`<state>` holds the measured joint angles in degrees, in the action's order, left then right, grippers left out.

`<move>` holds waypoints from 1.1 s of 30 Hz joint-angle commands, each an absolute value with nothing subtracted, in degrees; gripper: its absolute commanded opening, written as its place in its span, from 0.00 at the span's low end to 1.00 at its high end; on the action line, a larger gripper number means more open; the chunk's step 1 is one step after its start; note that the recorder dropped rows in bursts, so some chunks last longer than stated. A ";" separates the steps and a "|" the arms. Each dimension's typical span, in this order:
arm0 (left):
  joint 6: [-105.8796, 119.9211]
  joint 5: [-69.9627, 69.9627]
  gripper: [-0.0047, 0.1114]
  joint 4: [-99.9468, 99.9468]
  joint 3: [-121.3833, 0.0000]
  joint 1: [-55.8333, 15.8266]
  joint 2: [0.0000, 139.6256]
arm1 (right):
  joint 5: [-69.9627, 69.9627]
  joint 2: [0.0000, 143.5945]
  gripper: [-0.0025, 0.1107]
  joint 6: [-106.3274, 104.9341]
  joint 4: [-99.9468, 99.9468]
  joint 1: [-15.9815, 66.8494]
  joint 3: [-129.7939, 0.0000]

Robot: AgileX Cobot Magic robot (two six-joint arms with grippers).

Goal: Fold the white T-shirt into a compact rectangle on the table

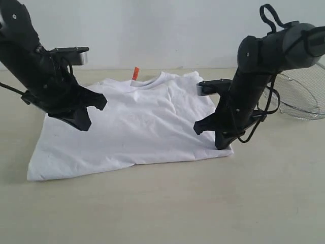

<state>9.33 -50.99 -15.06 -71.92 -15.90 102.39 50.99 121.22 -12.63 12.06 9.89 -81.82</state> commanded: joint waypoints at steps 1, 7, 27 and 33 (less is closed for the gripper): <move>9.87 -51.21 0.08 -15.22 -70.38 -16.05 99.18 | 50.57 118.99 0.02 -12.61 10.59 9.79 -77.42; 9.69 -50.98 0.08 -15.22 -68.21 -16.05 94.66 | 48.79 117.06 0.02 -12.13 10.33 9.79 -71.36; 9.69 -51.41 0.08 -15.09 -65.09 -16.05 87.72 | 42.39 98.24 0.02 -9.55 12.60 9.79 -63.78; 7.62 -45.16 0.08 -15.66 -63.72 -16.05 85.89 | 36.74 97.83 0.02 -9.55 17.41 9.79 -63.78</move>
